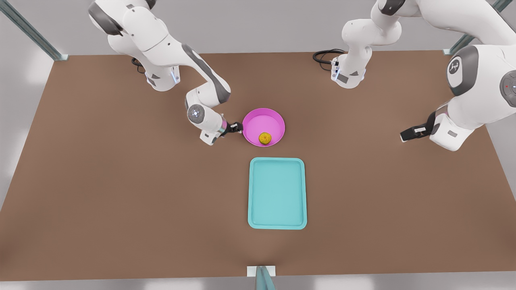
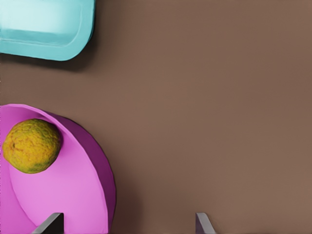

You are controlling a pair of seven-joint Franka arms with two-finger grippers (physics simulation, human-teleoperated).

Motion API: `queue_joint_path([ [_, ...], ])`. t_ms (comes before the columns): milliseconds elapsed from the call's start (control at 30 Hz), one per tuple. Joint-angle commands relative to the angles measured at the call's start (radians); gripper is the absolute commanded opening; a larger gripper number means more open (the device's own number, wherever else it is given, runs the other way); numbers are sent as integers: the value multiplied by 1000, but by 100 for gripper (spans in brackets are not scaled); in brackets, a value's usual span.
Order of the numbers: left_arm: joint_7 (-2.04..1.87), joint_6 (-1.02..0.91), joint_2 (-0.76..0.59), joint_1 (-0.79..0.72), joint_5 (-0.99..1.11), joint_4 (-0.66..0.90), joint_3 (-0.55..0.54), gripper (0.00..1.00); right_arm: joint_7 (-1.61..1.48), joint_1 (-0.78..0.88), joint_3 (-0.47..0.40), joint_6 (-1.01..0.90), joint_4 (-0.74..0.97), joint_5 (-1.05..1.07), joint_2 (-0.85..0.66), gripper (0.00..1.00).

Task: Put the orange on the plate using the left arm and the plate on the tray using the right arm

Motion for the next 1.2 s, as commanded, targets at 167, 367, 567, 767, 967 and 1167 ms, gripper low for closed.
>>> queue_joint_path([
  [167, 159, -10, -3, -2, -4, 0, 1, 100, 47, 35, 14, 63, 54, 3, 86, 100],
  [367, 159, -8, -1, -2, -4, 0, 1, 100, 45, 66, 16, 63, 103, 3, 150, 100],
  [567, 159, -1, -1, -2, -6, 0, 1, 100, 45, 95, 16, 65, 140, 1, 203, 100],
  [767, 159, -4, -3, -2, -3, 0, 1, 100, 42, 110, 16, 65, 149, -2, 219, 87],
  [967, 159, -4, -6, -3, -4, 0, 1, 100, 41, 114, 16, 52, 161, -2, 236, 50],
  [1167, 159, -4, -5, -2, -4, -1, -1, 100, 33, 112, 16, 43, 178, -3, 241, 24],
])
